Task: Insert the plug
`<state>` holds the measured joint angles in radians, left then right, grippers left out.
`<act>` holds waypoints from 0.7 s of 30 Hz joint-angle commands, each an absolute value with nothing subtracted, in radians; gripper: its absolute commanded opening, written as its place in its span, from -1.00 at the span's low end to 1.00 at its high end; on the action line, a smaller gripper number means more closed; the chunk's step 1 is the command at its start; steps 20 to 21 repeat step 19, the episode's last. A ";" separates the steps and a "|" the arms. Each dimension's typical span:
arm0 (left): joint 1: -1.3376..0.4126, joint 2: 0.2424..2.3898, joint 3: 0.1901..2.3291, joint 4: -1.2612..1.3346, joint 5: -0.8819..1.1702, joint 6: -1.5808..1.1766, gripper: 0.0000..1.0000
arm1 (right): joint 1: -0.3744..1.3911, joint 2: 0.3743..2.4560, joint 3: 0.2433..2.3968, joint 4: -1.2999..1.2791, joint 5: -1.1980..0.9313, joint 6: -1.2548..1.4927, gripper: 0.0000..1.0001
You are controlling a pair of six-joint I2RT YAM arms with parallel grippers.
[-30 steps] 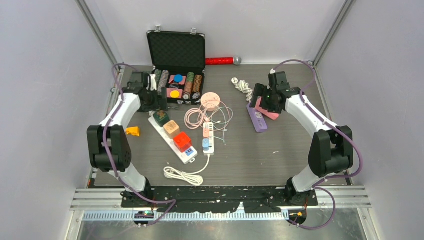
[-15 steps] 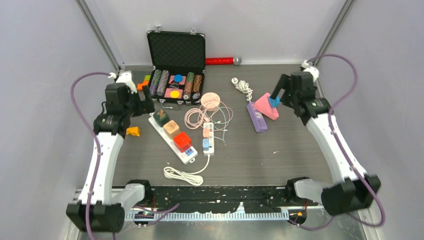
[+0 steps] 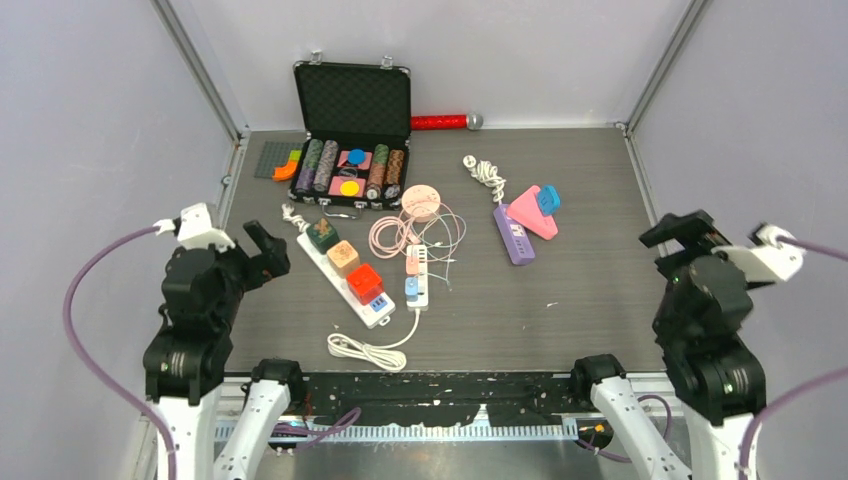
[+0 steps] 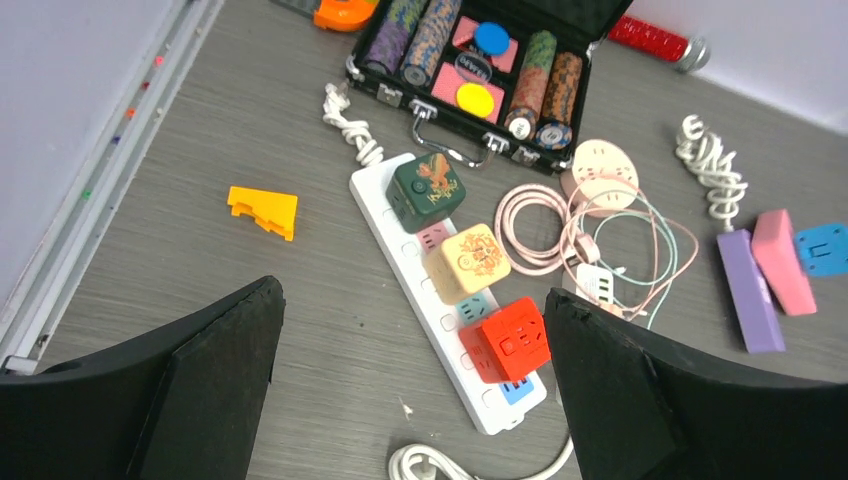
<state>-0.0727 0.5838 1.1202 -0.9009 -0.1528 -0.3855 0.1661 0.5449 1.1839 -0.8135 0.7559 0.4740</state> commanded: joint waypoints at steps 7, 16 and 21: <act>-0.080 0.352 1.227 -1.042 -0.245 -0.438 0.99 | 0.163 0.360 1.222 -0.897 0.871 0.499 0.90; -0.080 0.292 1.266 -1.107 -0.268 -0.387 0.99 | 0.163 0.346 1.253 -0.914 0.822 0.495 0.91; -0.080 0.285 1.256 -1.114 -0.260 -0.387 0.99 | 0.163 0.348 1.256 -0.914 0.796 0.498 0.91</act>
